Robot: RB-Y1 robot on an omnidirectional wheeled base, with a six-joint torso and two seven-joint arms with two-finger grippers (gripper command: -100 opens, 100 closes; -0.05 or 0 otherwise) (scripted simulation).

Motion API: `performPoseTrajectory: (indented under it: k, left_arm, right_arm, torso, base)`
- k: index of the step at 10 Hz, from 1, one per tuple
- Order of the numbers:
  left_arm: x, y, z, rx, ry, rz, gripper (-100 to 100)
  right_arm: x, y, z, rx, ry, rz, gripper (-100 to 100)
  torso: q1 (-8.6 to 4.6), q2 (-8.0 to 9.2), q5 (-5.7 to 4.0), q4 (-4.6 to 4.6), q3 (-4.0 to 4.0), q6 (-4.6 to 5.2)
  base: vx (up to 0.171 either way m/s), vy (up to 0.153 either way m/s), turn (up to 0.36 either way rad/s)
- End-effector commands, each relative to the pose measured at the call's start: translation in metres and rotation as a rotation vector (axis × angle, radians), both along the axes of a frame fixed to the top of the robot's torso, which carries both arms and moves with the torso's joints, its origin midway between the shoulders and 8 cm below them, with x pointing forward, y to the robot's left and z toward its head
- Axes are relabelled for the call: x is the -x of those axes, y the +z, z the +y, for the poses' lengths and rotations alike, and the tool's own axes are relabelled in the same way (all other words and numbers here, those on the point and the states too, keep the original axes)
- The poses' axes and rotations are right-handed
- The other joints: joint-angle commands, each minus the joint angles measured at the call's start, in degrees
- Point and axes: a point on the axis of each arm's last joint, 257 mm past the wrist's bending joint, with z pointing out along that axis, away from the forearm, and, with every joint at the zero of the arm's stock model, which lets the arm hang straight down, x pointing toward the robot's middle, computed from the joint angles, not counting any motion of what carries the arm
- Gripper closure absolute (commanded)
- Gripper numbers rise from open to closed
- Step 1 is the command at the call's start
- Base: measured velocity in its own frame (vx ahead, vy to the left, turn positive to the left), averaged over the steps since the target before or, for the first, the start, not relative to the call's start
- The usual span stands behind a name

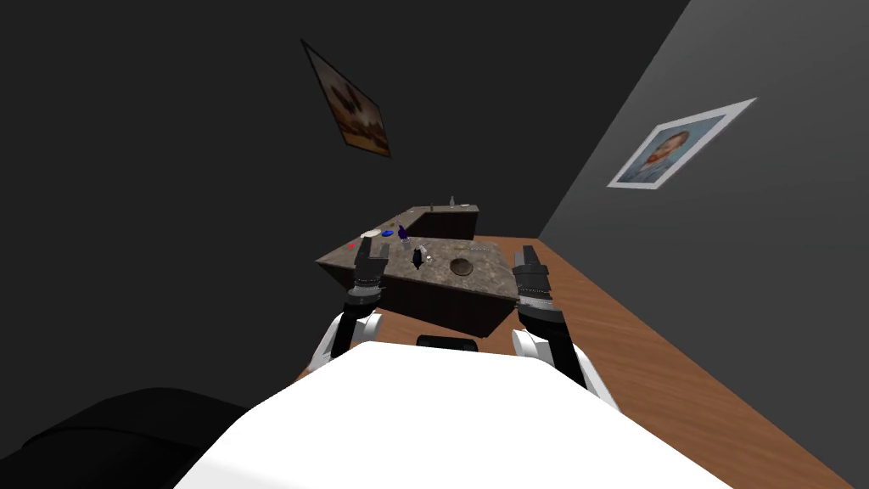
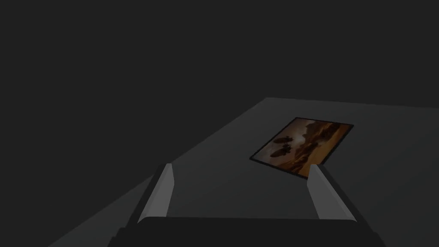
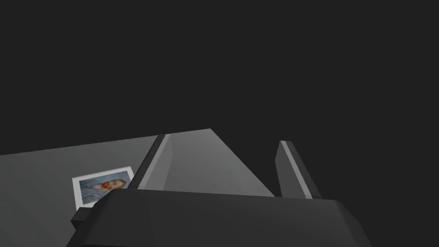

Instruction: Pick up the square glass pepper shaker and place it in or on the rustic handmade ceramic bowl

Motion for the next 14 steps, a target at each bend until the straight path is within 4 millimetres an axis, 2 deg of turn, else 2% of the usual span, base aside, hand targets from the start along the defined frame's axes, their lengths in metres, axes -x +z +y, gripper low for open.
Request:
performPoseTrajectory:
  k: [1, 5, 8, 11, 12, 14]
  left_arm:
    - [-0.007, -0.007, -0.006, -0.071, 0.007, 0.018, -100]
    - [-0.029, -0.035, -0.018, -0.258, 0.022, 0.083, -100]
    - [-0.051, -0.066, -0.022, -0.403, 0.037, 0.155, -100]
    - [-0.075, -0.104, -0.016, -0.536, 0.059, 0.249, -100]
    - [-0.075, -0.105, -0.016, -0.546, 0.057, 0.249, -100]
    - [-0.090, -0.134, -0.006, -0.638, 0.075, 0.323, -100]
  right_arm:
    - [0.000, 0.000, 0.000, 0.000, 0.000, 0.000, 0]
    - [0.000, 0.000, 0.000, 0.000, 0.000, 0.000, 0]
    - [0.000, 0.000, 0.000, 0.000, 0.000, 0.000, 0]
    - [0.000, 0.000, 0.000, 0.000, 0.000, 0.000, 0]
    - [0.000, 0.000, 0.000, 0.000, 0.000, 0.000, 0]
    - [0.000, 0.000, 0.000, 0.000, 0.000, 0.000, 0]
  torso:
    - [0.00, 0.00, 0.00, 0.00, 0.00, 0.00]
    - [-0.07, 0.07, -0.01, 0.02, 0.04, -0.01]
    - [-0.09, -0.04, -0.02, -0.01, -0.02, -0.01]
    - [-0.19, -0.14, -0.04, -0.03, -0.08, -0.01]
    - [-0.21, -0.20, -0.04, -0.04, -0.11, -0.01]
    - [-0.16, -0.27, -0.04, -0.06, -0.15, -0.02]
  base:
    - [-0.071, 0.035, -0.116]
    - [-0.084, 0.013, -0.126]
    - [-0.057, -0.010, -0.134]
    - [-0.034, -0.034, -0.156]
    - [-0.009, -0.025, -0.047]
    - [0.002, -0.036, -0.133]
